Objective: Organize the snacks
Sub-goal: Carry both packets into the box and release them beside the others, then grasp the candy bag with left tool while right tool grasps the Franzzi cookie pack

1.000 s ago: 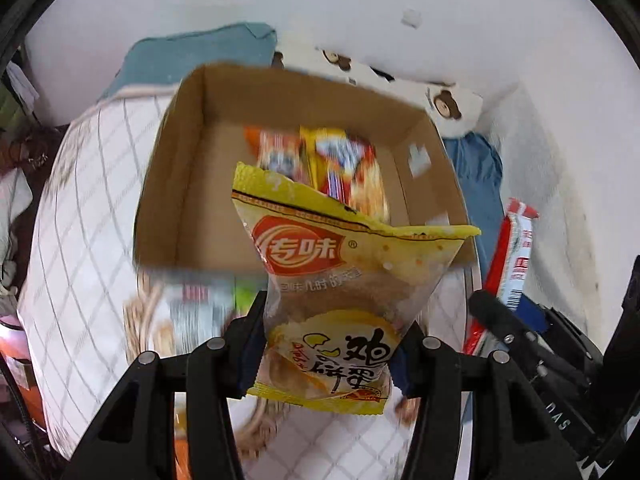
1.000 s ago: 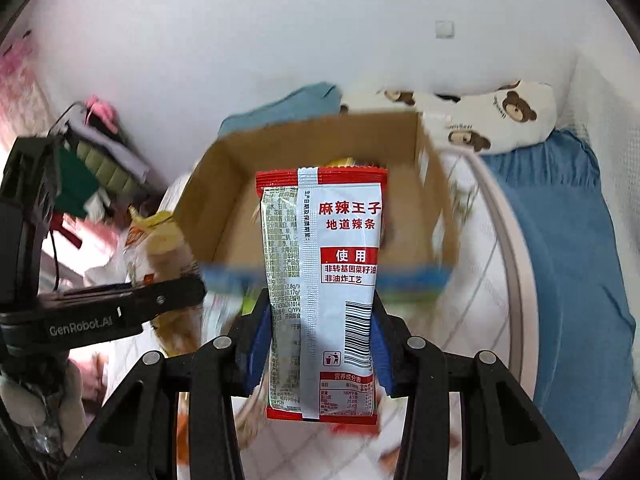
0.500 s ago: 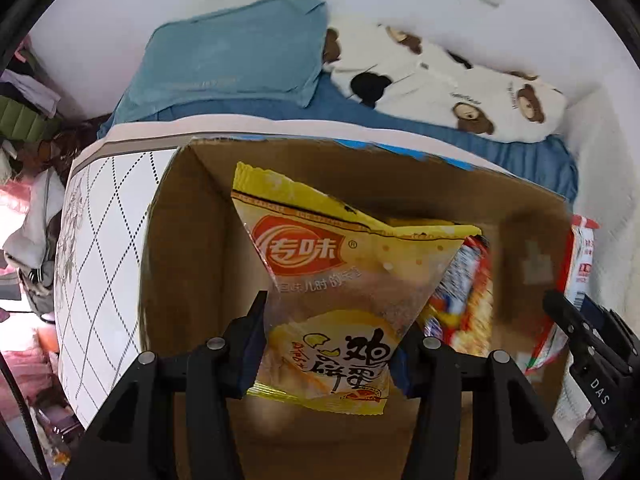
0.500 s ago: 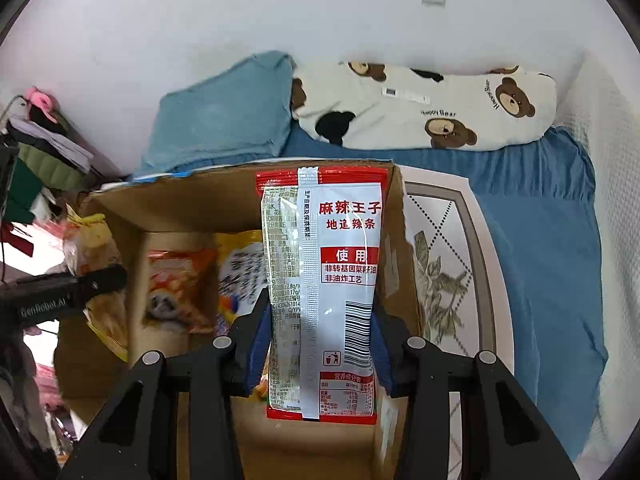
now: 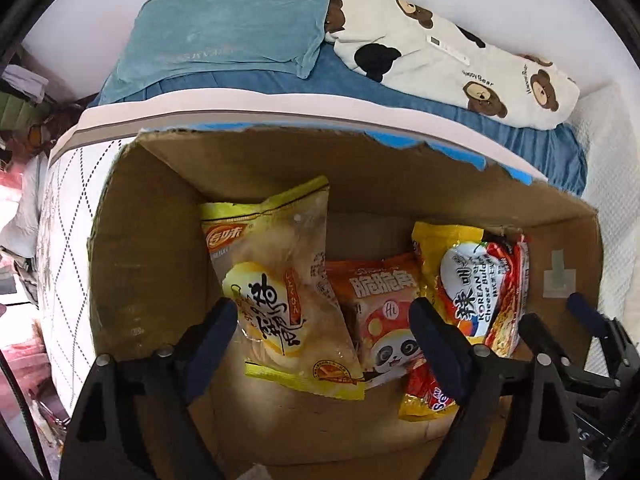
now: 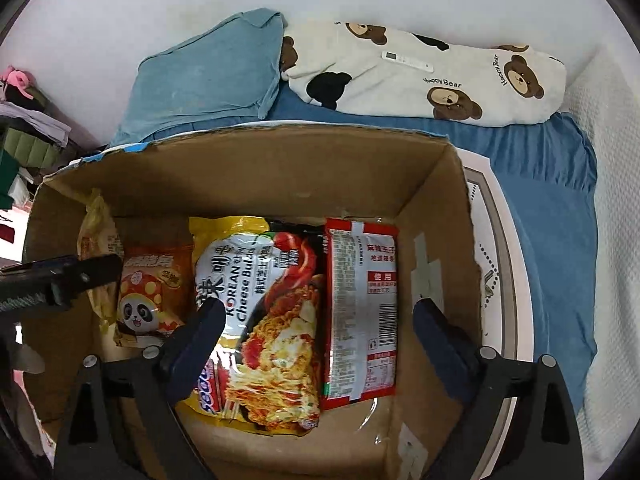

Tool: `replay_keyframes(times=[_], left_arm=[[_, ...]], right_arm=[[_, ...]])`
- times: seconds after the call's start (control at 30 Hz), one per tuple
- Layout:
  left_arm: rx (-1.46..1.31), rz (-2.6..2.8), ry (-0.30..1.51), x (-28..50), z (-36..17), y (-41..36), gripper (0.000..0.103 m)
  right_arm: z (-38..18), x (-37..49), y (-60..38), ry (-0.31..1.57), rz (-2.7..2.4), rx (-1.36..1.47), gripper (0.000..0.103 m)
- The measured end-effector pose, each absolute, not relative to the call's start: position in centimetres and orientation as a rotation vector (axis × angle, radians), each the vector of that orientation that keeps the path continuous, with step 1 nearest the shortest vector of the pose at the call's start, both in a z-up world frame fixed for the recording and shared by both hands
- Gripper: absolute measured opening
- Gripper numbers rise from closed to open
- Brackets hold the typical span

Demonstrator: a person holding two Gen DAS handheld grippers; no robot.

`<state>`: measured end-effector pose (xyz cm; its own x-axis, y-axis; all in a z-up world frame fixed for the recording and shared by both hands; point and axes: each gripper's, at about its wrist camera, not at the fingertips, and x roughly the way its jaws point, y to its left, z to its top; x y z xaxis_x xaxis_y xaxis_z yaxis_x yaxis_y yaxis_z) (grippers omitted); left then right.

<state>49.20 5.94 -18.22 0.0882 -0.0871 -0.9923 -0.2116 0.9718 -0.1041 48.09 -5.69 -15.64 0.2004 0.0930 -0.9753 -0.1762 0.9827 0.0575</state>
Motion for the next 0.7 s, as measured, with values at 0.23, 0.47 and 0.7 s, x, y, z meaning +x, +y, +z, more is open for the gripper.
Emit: replay_keyframes(times=[0.23, 0.47, 0.7], left_arm=[[-0.239, 0.087, 1.464, 47.4, -17.4, 5.1, 0.088], [-0.230, 0.059, 1.443, 43.7, -16.7, 4.1, 0.088], [-0.215, 0.050, 1.360, 40.6, -14.6, 3.1, 0.088]], right_arm=[[-14.9, 46.5, -6.2, 1.357, 0.195, -0.045, 0.097], [-14.2, 42.9, -7.3, 1.344, 0.183, -0.025, 0.097], [-13.0, 39.2, -8.4, 1.304, 0.174, -0.023, 0.097]])
